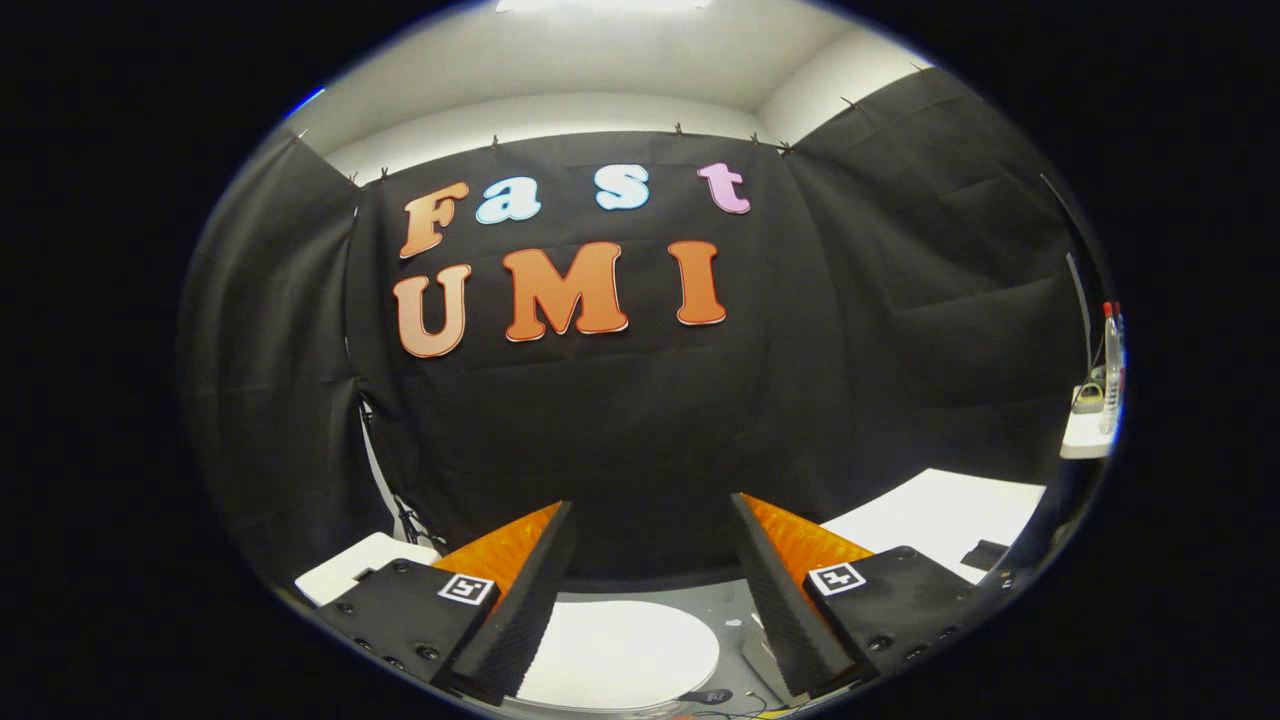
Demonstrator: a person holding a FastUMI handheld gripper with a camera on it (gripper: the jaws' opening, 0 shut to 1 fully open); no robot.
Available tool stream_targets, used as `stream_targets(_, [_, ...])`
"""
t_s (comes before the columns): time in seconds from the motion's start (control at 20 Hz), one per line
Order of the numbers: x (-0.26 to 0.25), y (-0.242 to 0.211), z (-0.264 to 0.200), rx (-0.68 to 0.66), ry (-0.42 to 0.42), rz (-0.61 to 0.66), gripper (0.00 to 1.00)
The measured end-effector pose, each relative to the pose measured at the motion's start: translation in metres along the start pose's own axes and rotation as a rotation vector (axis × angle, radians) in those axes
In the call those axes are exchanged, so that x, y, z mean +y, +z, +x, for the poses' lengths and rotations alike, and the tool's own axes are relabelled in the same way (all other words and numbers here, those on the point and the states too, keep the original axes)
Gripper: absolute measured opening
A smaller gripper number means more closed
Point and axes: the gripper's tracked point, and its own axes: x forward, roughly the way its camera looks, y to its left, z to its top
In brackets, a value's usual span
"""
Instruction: Open the toilet lid.
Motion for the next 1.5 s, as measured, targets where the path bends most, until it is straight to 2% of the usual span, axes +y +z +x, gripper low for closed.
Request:
stream_targets(0.3, [-0.039, -0.072, 0.007, 0.051, -0.087, 0.054, 0.98])
stream_targets(0.9, [-0.090, -0.231, 0.004, 0.269, -0.188, 0.170, 0.99])
stream_targets(1.5, [-0.130, -0.350, -0.024, 0.460, -0.308, 0.360, 0.99])
